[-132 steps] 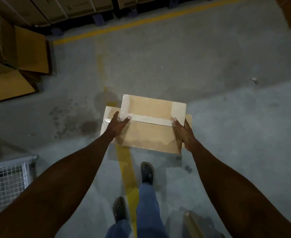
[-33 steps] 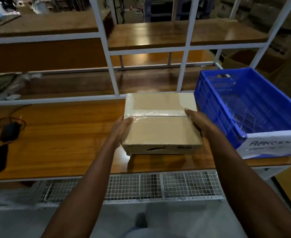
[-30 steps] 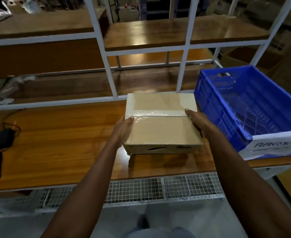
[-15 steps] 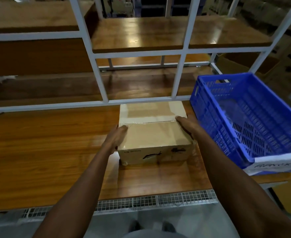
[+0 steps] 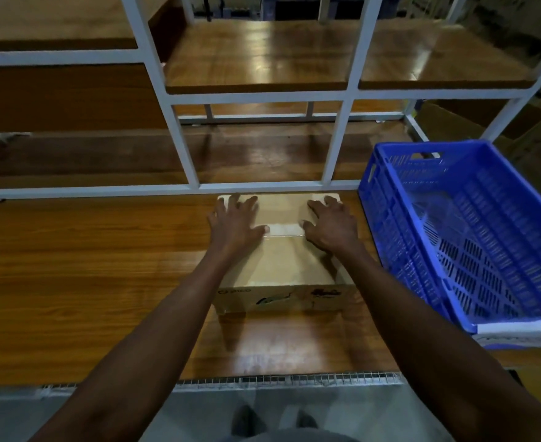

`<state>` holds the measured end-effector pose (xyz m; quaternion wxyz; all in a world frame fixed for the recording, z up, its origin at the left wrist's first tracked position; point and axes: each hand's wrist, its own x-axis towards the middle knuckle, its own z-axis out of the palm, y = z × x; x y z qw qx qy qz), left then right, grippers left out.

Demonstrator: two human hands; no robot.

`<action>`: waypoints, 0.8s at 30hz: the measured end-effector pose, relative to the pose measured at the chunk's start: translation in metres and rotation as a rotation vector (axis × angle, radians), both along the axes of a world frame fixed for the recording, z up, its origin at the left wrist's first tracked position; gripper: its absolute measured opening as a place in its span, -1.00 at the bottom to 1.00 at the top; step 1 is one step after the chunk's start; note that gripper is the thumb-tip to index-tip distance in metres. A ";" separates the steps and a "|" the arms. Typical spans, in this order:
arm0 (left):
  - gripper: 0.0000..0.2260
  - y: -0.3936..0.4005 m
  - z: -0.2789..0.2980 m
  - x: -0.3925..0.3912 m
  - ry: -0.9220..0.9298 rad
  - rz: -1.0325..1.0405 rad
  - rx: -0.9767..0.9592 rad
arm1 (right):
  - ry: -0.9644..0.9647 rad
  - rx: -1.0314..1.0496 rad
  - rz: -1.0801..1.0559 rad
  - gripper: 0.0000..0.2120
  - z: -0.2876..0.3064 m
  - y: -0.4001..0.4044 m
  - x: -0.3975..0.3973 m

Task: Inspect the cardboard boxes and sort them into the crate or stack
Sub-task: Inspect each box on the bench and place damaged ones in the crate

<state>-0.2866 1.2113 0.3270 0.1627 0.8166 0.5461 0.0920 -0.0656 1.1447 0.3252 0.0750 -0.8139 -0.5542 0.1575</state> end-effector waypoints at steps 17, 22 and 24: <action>-0.48 -0.013 0.020 0.006 0.132 -0.056 -0.066 | -0.082 -0.020 0.120 -0.28 -0.002 0.000 -0.034; -0.53 -0.046 0.001 0.008 0.126 -0.030 -0.021 | -0.038 -0.019 0.146 -0.26 -0.004 -0.002 -0.032; -0.52 -0.050 -0.003 0.004 0.147 -0.034 -0.012 | 0.006 -0.055 0.160 -0.23 0.001 -0.007 -0.031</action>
